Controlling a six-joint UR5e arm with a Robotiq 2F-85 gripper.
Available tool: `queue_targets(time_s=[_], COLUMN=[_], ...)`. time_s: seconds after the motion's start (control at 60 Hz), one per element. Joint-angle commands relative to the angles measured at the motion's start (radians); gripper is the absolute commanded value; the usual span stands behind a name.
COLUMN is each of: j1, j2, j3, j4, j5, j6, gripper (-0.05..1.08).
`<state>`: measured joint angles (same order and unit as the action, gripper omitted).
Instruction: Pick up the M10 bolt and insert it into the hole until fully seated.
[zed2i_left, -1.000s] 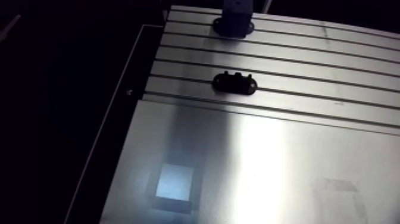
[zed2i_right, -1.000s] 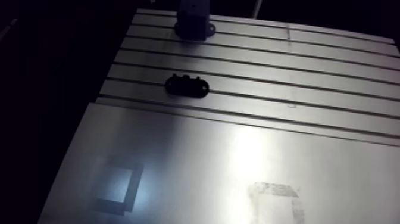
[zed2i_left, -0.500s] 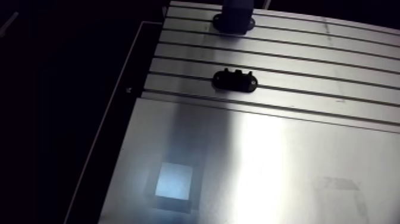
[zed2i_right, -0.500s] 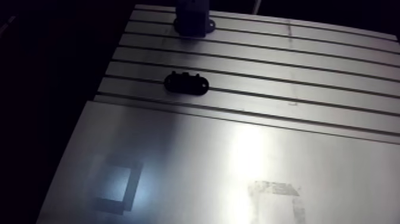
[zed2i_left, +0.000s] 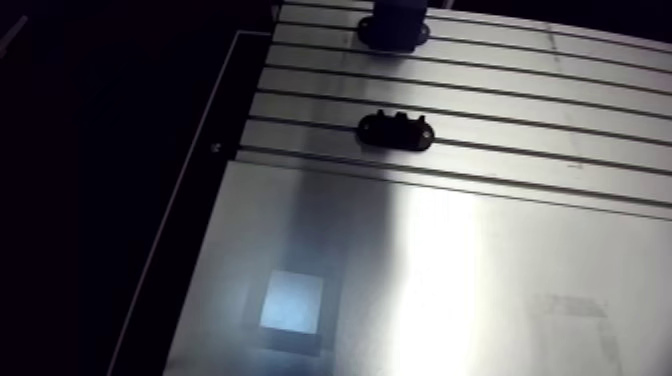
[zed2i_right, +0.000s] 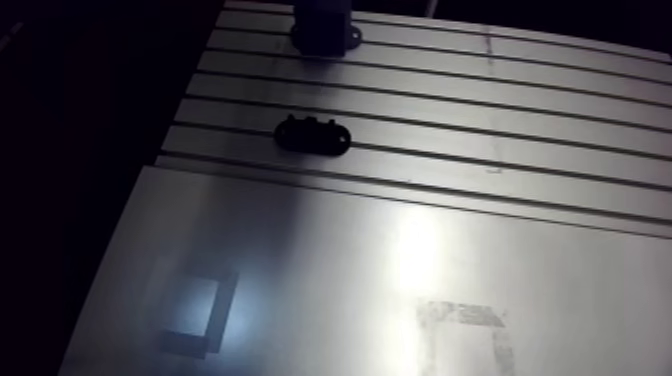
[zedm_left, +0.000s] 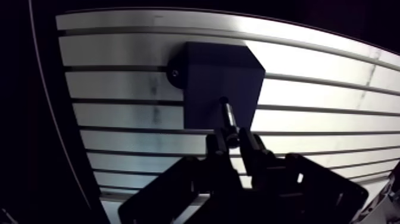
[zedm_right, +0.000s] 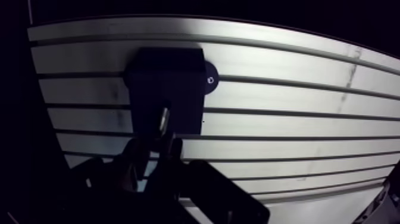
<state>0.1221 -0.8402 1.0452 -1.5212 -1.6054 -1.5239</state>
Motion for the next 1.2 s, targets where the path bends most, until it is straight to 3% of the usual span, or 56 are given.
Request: queue_targets(time_s=[0.017, 1.2], j1=[-0.001, -0.002], j2=[0.008, 0.013], j3=[0.008, 0.012], j4=[-0.001, -0.010], j5=[0.000, 0.005], j6=[0.001, 0.000], gripper=[1.08, 1.08])
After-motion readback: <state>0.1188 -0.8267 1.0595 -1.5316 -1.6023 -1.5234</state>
